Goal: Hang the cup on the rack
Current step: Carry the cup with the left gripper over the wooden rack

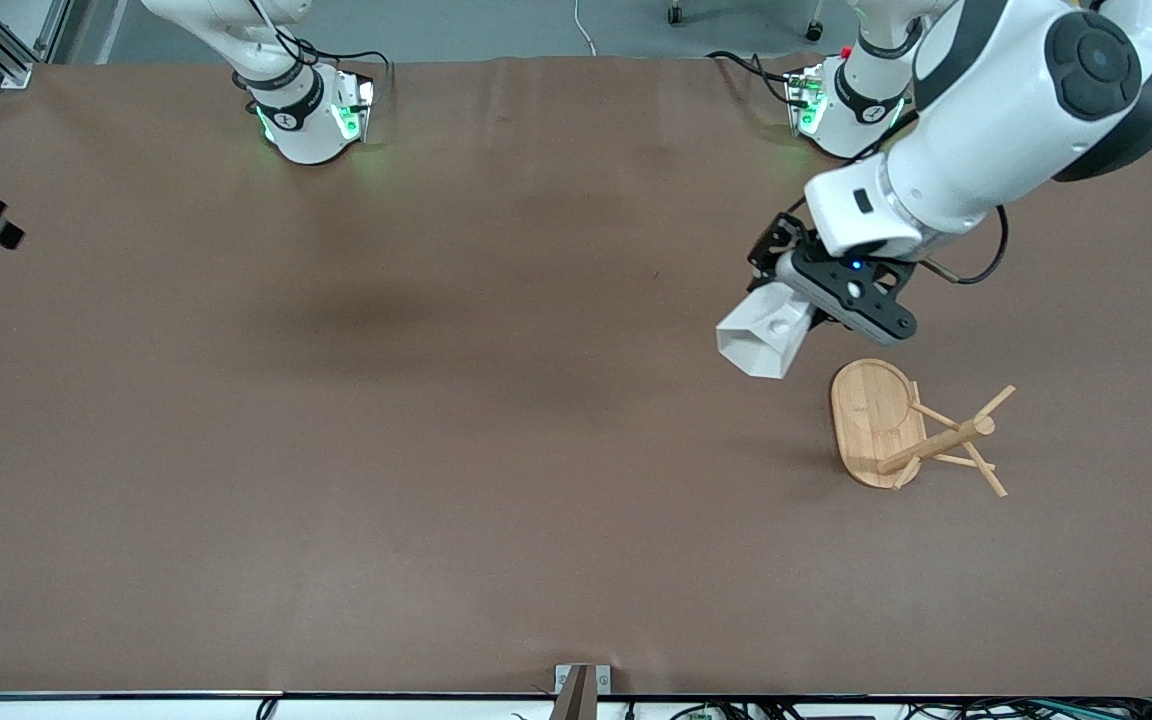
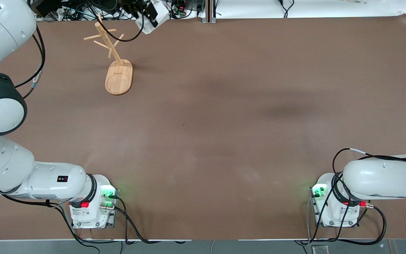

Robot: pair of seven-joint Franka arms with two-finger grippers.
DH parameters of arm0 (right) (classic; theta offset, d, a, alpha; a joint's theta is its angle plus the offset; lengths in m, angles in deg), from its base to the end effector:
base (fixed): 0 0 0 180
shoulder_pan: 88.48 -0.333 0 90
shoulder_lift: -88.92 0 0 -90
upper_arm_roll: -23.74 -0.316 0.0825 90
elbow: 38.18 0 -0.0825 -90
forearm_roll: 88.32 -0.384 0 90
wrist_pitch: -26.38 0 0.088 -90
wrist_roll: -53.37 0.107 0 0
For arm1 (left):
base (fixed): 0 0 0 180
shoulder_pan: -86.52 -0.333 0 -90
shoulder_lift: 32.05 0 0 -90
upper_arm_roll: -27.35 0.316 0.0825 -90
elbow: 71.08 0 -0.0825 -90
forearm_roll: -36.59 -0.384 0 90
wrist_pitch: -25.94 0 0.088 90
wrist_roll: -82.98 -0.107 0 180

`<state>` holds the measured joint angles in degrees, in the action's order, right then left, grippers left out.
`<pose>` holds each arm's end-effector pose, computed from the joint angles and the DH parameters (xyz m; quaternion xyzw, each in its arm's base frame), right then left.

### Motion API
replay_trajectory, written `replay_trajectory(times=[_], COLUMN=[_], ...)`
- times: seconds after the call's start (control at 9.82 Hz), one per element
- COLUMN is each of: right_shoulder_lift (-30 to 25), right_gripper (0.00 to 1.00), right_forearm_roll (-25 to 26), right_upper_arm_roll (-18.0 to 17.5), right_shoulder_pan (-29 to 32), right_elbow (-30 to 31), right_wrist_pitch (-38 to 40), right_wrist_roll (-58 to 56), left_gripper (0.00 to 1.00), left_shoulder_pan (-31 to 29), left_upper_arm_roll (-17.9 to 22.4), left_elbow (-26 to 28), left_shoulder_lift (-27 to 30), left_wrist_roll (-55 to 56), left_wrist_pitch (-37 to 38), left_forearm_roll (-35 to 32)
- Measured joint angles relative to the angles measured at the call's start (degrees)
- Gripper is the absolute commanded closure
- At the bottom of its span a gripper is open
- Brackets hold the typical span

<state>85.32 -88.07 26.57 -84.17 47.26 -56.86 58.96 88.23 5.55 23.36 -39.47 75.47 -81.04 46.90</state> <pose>0.5173 -0.0664 0.6849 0.9937 -0.1111 0.0122 0.0008 0.5595 -0.2453 0.5460 0.9628 -0.2417 0.0328 0.1166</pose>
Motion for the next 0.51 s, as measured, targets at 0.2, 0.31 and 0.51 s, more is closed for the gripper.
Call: replay_trajectory(times=[0.2,0.31,0.51], right_shoulder_lift=[2.0,2.9,3.8], right_gripper=[0.00,0.00,0.00], right_forearm_roll=[0.8,0.8,0.8], right_upper_arm_roll=[-0.1,-0.1,-0.2], right_shoulder_pan=[0.2,0.3,0.6], right_elbow=[-3.6,-4.2,-4.2], right_wrist_pitch=[2.5,2.8,3.0], right_wrist_roll=[-1.4,-1.4,-1.7], left_gripper=[1.00,1.00,1.00], left_shoulder_pan=[-0.2,-0.9,-4.1], left_upper_arm_roll=[1.7,2.1,2.2], left_elbow=[4.4,7.4,15.3], left_shoulder_lift=[0.7,1.4,4.0], left_wrist_roll=[1.3,1.4,0.1], left_wrist_pitch=[-2.1,-4.5,-10.5], left_forearm_roll=[-1.2,-1.2,-1.2])
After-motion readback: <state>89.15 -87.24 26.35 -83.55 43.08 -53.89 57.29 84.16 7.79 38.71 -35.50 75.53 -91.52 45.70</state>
